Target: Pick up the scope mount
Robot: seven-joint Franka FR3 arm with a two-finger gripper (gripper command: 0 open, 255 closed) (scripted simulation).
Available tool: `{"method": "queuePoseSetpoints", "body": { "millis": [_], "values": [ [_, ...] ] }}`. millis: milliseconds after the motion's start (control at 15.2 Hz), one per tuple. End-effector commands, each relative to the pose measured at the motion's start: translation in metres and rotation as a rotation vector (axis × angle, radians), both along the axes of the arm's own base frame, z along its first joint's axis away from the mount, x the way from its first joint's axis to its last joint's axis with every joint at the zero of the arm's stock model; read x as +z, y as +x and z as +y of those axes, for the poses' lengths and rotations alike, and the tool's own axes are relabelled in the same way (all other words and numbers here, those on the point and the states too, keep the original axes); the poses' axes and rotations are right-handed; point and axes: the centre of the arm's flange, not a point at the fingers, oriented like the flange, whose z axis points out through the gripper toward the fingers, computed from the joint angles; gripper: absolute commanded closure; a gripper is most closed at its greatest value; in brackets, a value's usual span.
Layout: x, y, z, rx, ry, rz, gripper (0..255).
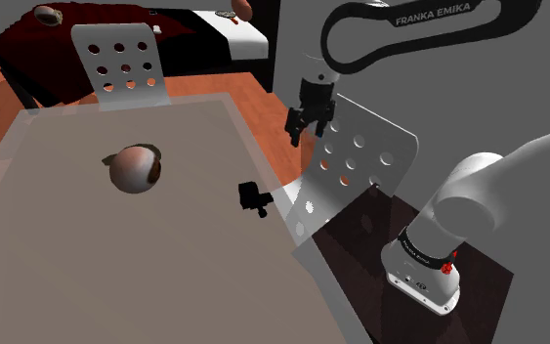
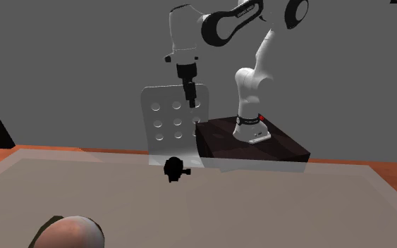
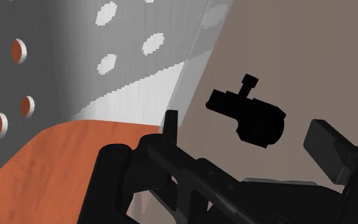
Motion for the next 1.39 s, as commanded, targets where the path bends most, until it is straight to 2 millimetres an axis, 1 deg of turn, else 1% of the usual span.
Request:
{"method": "queuePoseSetpoints", "body": {
  "millis": [0, 1056, 1320],
  "values": [
    [-0.020, 0.015, 0.013, -0.010, -0.001, 0.004, 0],
    [-0.187, 0.099, 0.115, -0.085, -0.016, 0.053, 0],
    [-0.208, 0.099, 0.115, -0.085, -0.016, 0.053, 0]
  ]
}}
